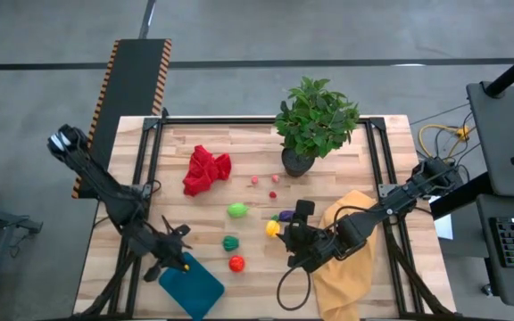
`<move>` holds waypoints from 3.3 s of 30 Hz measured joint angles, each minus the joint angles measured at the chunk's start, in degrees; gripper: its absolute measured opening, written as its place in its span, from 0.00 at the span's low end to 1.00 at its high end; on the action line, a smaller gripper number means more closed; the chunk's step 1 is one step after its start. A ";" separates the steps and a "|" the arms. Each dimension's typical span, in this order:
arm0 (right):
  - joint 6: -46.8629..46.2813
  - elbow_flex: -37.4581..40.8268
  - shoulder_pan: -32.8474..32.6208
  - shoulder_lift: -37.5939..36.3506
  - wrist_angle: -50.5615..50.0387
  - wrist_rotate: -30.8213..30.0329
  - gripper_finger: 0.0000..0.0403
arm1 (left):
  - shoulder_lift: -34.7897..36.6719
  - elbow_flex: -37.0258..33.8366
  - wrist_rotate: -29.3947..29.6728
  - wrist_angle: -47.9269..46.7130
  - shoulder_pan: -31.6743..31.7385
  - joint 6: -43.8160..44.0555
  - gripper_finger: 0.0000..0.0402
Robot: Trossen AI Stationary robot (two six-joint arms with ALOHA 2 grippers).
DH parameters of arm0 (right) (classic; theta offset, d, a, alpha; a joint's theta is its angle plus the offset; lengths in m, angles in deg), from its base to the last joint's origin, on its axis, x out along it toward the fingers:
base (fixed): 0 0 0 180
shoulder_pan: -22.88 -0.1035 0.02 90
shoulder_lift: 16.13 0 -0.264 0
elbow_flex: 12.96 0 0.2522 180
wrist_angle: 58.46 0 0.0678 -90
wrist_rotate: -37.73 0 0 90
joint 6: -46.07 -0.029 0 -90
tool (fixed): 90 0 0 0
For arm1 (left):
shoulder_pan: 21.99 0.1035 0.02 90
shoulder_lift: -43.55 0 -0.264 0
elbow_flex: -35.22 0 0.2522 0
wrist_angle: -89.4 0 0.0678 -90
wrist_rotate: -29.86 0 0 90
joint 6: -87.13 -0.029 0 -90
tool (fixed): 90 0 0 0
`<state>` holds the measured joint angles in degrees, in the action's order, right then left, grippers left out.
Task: Pick and placing Produce into tupperware
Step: Put the yellow corn into the blue bin, then put the purple eggplant into the blue bin
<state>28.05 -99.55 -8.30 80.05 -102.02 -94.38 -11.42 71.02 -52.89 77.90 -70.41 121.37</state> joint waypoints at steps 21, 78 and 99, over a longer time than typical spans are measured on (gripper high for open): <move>0.22 0.01 0.00 0.00 0.00 -0.01 0.47 | -7.62 0.00 -3.91 -0.17 -0.09 3.12 0.00; 1.62 0.01 0.21 0.00 2.64 0.02 0.47 | 5.26 4.68 0.28 -2.01 1.95 -7.35 0.27; 0.68 0.19 10.18 -2.03 -14.30 12.50 0.82 | 15.95 6.08 26.72 9.36 1.97 -54.58 0.27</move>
<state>28.73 -99.36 1.89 78.02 -116.31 -81.88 4.53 77.10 -26.18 87.26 -68.45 66.79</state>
